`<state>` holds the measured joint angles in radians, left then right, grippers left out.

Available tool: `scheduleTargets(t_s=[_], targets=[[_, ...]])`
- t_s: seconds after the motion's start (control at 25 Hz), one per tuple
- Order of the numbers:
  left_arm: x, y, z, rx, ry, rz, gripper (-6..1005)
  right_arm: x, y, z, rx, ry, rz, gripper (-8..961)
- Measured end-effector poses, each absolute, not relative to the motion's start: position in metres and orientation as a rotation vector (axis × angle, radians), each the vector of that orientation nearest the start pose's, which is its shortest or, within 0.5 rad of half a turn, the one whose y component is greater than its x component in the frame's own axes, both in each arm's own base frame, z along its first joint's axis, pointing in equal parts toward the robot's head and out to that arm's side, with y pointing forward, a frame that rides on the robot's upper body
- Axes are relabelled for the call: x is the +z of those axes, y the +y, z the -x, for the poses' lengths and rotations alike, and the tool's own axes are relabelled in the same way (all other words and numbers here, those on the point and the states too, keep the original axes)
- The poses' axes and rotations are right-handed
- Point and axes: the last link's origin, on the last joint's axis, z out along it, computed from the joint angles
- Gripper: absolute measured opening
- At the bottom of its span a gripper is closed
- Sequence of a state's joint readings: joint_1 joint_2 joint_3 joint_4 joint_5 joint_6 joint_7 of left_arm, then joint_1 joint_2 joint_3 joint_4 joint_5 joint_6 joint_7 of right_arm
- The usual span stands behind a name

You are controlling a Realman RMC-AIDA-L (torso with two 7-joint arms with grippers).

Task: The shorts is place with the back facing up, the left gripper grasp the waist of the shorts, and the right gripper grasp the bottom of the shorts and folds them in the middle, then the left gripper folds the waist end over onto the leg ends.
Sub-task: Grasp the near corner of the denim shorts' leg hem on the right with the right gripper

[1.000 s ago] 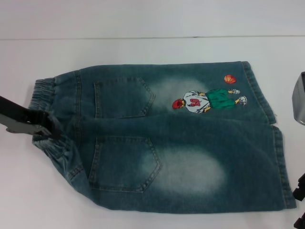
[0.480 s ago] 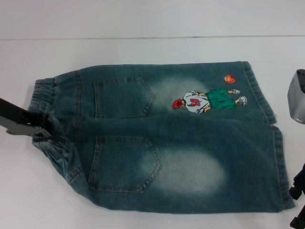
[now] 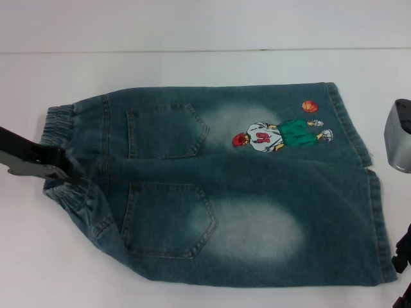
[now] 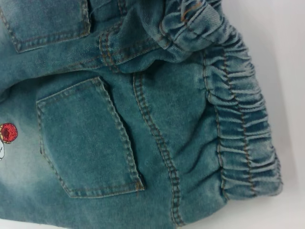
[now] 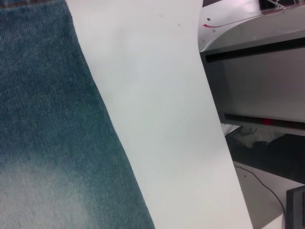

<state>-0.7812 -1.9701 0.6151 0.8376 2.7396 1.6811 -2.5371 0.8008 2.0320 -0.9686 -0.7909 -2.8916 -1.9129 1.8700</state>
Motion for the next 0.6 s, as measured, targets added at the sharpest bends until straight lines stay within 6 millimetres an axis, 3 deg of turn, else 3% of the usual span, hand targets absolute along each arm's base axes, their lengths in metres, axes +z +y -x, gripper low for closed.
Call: scheduleTargets(t_s=[0.6], targets=[[0.0638,0.3737,0.2659,0.162,-1.784,2.275,74,0.0122,0.3252,-0.2537,-0.918,0.844,3.107,848]])
